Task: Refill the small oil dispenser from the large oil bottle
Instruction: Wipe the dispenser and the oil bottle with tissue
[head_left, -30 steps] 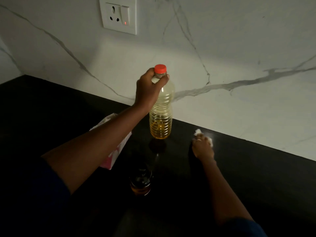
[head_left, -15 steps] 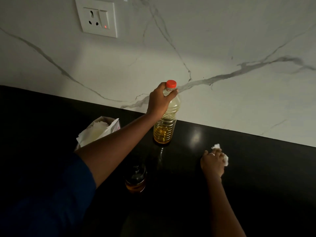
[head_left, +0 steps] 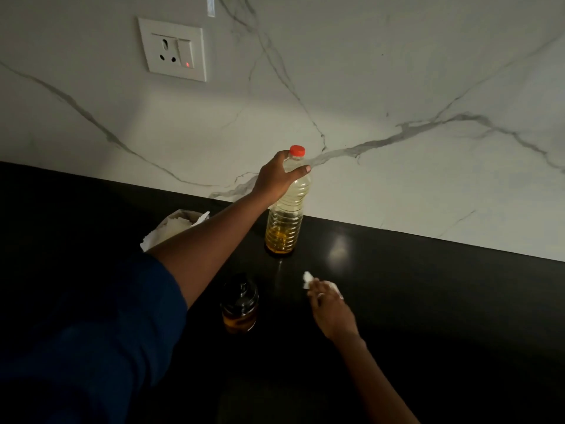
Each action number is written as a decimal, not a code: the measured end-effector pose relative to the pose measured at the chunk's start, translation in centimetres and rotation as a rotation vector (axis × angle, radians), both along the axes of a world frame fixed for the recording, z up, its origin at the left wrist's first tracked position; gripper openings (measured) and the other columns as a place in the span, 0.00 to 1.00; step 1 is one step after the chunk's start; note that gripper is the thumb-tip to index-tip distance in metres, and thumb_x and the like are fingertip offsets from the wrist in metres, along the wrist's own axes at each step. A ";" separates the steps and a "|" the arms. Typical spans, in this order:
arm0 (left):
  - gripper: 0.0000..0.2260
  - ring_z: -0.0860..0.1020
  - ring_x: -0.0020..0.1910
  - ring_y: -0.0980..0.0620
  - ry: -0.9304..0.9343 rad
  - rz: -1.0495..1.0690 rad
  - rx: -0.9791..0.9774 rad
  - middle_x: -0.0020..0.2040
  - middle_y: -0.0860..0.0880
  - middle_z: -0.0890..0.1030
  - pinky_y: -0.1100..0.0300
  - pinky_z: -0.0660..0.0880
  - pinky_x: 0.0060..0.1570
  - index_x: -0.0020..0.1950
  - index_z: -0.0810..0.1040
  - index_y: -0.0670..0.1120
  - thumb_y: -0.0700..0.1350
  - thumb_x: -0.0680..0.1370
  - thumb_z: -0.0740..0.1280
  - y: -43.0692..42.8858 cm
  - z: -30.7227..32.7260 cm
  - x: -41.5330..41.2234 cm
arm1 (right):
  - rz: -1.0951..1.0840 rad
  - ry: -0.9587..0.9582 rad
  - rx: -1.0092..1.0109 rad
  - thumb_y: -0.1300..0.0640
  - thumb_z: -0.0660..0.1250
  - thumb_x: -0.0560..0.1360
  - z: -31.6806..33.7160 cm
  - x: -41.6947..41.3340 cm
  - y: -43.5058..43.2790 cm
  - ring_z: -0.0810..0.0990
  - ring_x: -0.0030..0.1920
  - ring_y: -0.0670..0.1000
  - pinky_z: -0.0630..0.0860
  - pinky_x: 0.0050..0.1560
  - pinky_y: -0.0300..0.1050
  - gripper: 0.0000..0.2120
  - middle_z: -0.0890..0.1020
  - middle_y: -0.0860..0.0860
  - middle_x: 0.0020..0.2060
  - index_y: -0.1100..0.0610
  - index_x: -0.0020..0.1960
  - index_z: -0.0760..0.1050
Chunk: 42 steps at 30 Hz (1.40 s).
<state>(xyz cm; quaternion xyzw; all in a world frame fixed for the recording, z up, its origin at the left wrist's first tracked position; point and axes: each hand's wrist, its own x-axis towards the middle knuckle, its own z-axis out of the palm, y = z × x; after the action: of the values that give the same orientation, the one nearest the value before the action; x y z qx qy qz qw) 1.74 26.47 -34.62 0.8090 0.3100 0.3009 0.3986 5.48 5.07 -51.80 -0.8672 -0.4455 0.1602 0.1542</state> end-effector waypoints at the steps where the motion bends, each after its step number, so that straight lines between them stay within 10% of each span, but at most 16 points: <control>1: 0.29 0.69 0.67 0.44 0.006 -0.006 0.010 0.70 0.45 0.69 0.57 0.67 0.58 0.71 0.63 0.46 0.56 0.75 0.66 0.0 0.1 -0.5 | -0.068 -0.034 0.008 0.54 0.50 0.82 0.0 1.1 -1.4 0.60 0.73 0.50 0.57 0.70 0.43 0.21 0.64 0.52 0.72 0.56 0.73 0.60; 11: 0.21 0.71 0.66 0.49 -0.082 0.004 -0.200 0.66 0.46 0.73 0.59 0.68 0.62 0.67 0.69 0.44 0.52 0.77 0.63 -2.9 -4.4 -9.9 | -0.649 -0.082 -0.125 0.50 0.49 0.81 -0.2 4.3 -6.5 0.61 0.71 0.60 0.59 0.70 0.56 0.26 0.63 0.62 0.71 0.67 0.72 0.57; 16: 0.18 0.73 0.58 0.58 -0.084 0.036 -0.151 0.63 0.49 0.76 0.78 0.69 0.44 0.67 0.69 0.47 0.52 0.79 0.60 -5.8 -7.4 -15.5 | -0.475 -0.070 -0.132 0.51 0.49 0.81 0.1 0.8 -1.3 0.61 0.71 0.60 0.60 0.70 0.55 0.26 0.62 0.62 0.72 0.67 0.73 0.56; 21: 0.33 0.71 0.64 0.55 -0.034 -0.105 -0.305 0.66 0.50 0.73 0.61 0.69 0.61 0.70 0.63 0.49 0.46 0.70 0.73 -8.5 -11.1 -19.6 | -0.136 -0.029 -0.138 0.53 0.48 0.81 0.7 -3.5 4.7 0.54 0.75 0.58 0.54 0.73 0.53 0.25 0.55 0.60 0.75 0.64 0.74 0.53; 30: 0.37 0.74 0.60 0.57 0.063 0.049 -0.299 0.61 0.49 0.77 0.69 0.67 0.56 0.67 0.67 0.47 0.41 0.61 0.79 -9.5 -15.1 -18.9 | 0.271 -0.039 -0.182 0.54 0.53 0.81 2.5 -7.0 9.0 0.52 0.75 0.57 0.48 0.73 0.49 0.26 0.55 0.59 0.75 0.61 0.75 0.49; 37: 0.34 0.75 0.54 0.57 -0.008 0.154 -0.206 0.52 0.55 0.77 0.77 0.66 0.50 0.62 0.73 0.44 0.38 0.58 0.79 -9.7 -15.9 -19.5 | 0.374 0.084 -0.156 0.52 0.49 0.82 2.2 -7.6 6.0 0.55 0.75 0.52 0.53 0.72 0.46 0.22 0.56 0.53 0.75 0.55 0.75 0.57; 42: 0.33 0.73 0.50 0.67 -0.022 0.118 -0.225 0.50 0.61 0.75 0.77 0.65 0.49 0.59 0.70 0.53 0.39 0.59 0.79 -9.0 -13.9 -20.6 | 0.065 0.070 -0.008 0.55 0.53 0.81 1.2 -4.7 1.9 0.64 0.71 0.52 0.65 0.68 0.49 0.21 0.65 0.54 0.72 0.54 0.73 0.60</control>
<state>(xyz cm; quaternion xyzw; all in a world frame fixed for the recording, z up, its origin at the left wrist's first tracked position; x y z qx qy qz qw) -18.82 17.51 -48.48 0.7361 0.3844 0.2960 0.4720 0.73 6.95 -50.56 -0.8467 -0.4671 0.1972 0.1610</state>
